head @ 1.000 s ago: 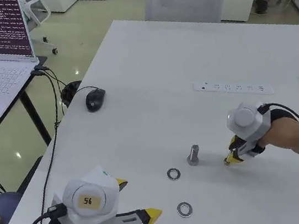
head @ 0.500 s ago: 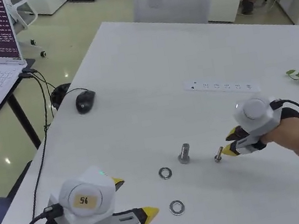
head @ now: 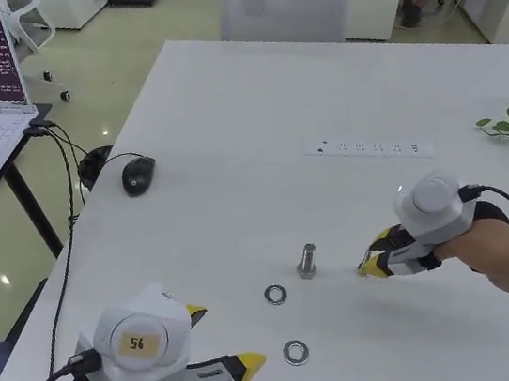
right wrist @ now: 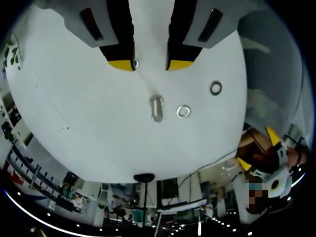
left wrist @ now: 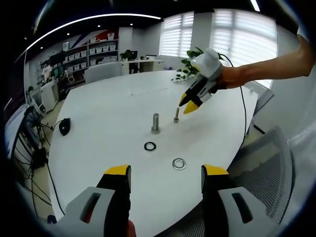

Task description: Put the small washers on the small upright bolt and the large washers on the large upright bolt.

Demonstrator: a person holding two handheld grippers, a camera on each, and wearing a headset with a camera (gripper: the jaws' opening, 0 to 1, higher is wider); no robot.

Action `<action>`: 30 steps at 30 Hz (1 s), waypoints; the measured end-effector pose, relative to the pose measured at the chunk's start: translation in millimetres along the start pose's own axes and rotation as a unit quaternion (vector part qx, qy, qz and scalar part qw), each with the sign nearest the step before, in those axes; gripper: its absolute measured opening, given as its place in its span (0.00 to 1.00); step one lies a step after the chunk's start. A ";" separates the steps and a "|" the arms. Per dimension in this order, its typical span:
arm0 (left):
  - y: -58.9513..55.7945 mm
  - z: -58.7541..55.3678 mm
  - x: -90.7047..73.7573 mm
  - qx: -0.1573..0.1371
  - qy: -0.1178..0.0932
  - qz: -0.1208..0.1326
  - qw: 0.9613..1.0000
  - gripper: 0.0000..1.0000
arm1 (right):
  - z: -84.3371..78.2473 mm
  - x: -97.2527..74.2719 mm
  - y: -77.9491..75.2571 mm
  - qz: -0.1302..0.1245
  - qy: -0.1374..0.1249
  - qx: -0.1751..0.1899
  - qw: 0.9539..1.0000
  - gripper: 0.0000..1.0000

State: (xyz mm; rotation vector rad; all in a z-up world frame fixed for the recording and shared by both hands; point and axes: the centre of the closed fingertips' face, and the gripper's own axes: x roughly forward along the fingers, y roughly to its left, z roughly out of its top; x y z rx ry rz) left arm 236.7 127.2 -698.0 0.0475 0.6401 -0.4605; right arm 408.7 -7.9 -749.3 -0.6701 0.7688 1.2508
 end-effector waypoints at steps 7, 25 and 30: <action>0.0 1.4 -0.5 0.000 -0.002 0.001 1.000 0.57 | 14.1 18.0 33.4 0.035 -0.011 -0.019 0.999 0.28; -4.8 -1.4 1.5 0.001 0.002 -0.003 1.000 0.57 | 2.2 54.0 124.2 0.133 0.029 -0.111 0.984 0.27; -6.3 -1.5 2.5 0.002 0.002 -0.005 1.000 0.57 | 3.9 61.0 135.6 0.145 0.037 -0.133 0.980 0.27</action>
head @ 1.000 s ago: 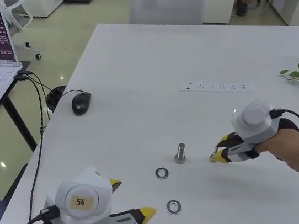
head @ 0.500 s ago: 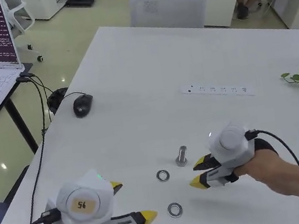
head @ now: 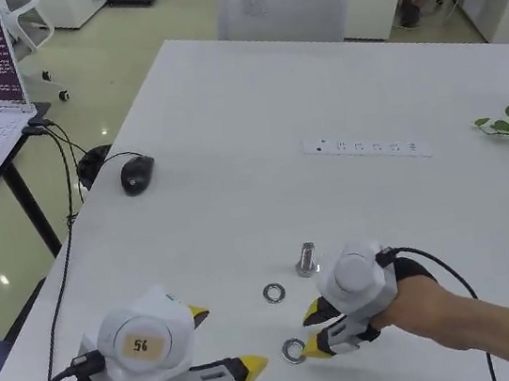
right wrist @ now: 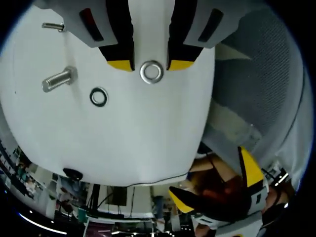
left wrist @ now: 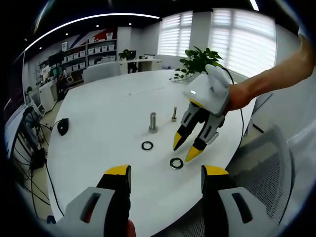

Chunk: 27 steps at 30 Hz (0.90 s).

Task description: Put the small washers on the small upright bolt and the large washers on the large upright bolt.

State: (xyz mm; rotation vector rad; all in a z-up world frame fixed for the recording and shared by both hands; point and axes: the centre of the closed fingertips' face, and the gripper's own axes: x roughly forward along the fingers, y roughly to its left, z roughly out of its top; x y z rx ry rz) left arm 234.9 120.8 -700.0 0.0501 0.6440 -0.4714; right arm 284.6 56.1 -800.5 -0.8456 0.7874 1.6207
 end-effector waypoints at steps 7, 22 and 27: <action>2.1 -0.2 -0.7 -0.002 0.000 0.003 1.000 0.57 | 1.8 10.5 3.6 0.010 0.015 -0.021 1.000 0.27; 3.3 -2.0 -1.1 -0.006 0.002 0.004 1.000 0.57 | -5.4 22.3 4.3 0.026 0.074 -0.109 0.991 0.27; 3.3 -1.8 -0.8 -0.006 0.001 0.004 1.000 0.57 | -5.1 22.6 1.7 0.025 0.083 -0.128 0.988 0.29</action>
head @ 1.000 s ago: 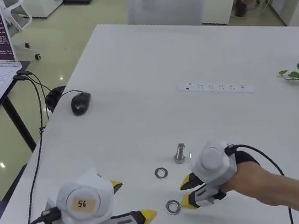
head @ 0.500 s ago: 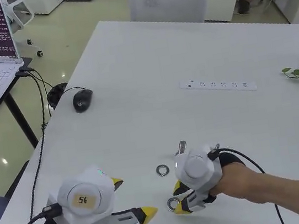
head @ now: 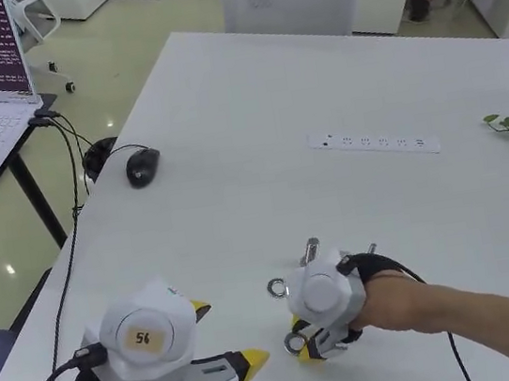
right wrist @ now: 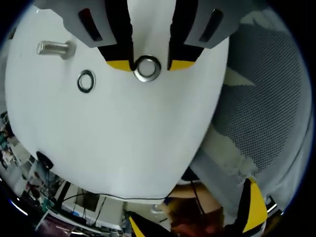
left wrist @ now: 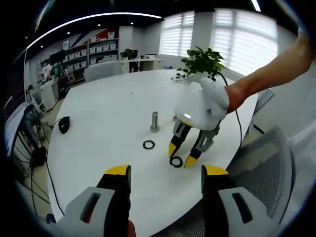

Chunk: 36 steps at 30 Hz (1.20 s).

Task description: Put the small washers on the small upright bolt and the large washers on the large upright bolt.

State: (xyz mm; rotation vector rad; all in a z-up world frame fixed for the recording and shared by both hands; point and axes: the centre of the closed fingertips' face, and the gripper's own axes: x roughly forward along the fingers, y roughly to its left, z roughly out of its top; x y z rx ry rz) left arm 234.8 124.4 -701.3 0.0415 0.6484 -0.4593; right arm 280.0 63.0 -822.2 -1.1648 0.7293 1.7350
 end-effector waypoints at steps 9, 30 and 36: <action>2.2 -1.2 -1.4 -0.002 0.000 0.002 1.000 0.57 | -1.8 3.1 -1.5 0.010 0.016 -0.022 1.000 0.29; 4.0 -0.5 -1.2 -0.003 0.000 0.004 1.000 0.57 | -5.4 -6.0 -4.9 0.006 -0.010 0.009 1.000 0.23; 2.2 3.0 1.8 0.002 -0.001 0.000 1.000 0.57 | -7.7 -5.4 -9.5 0.000 -0.011 0.025 1.000 0.23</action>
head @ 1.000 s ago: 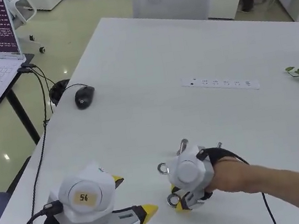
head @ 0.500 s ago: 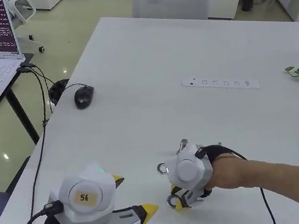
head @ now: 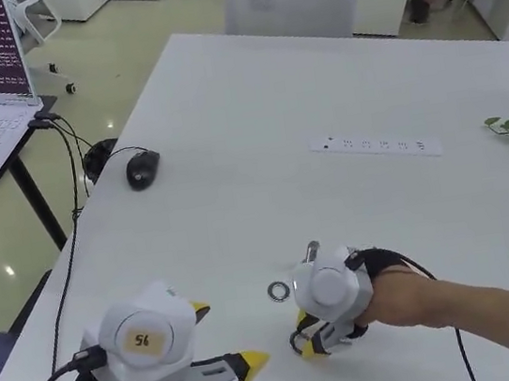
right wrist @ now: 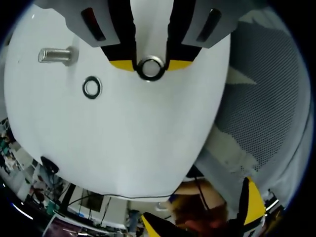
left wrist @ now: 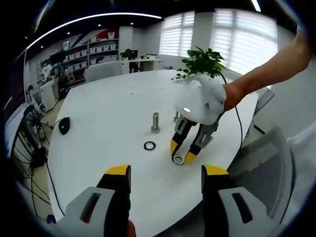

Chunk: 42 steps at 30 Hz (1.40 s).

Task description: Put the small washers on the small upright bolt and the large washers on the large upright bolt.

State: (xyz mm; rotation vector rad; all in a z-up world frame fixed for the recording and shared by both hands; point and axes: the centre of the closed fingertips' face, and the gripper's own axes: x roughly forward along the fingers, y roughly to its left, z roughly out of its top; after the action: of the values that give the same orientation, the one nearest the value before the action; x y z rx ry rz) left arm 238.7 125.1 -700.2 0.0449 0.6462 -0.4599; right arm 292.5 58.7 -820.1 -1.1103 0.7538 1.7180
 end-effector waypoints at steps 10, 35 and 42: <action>-2.4 -0.1 0.3 0.002 0.002 -0.003 1.000 0.57 | -12.8 -1.1 -0.7 0.017 0.033 -0.043 0.998 0.30; 6.2 -6.4 -5.0 -0.009 0.003 0.010 1.000 0.57 | -5.0 6.7 -2.8 0.012 0.018 -0.024 0.999 0.16; 10.8 -13.3 -10.2 -0.014 0.005 0.016 1.000 0.57 | 26.3 19.8 6.6 0.023 -0.012 -0.024 0.999 0.24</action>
State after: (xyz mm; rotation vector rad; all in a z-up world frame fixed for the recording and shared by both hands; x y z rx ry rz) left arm 228.6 141.3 -705.9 0.0313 0.6614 -0.4207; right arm 274.0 85.7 -827.5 -1.1105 0.7327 1.7938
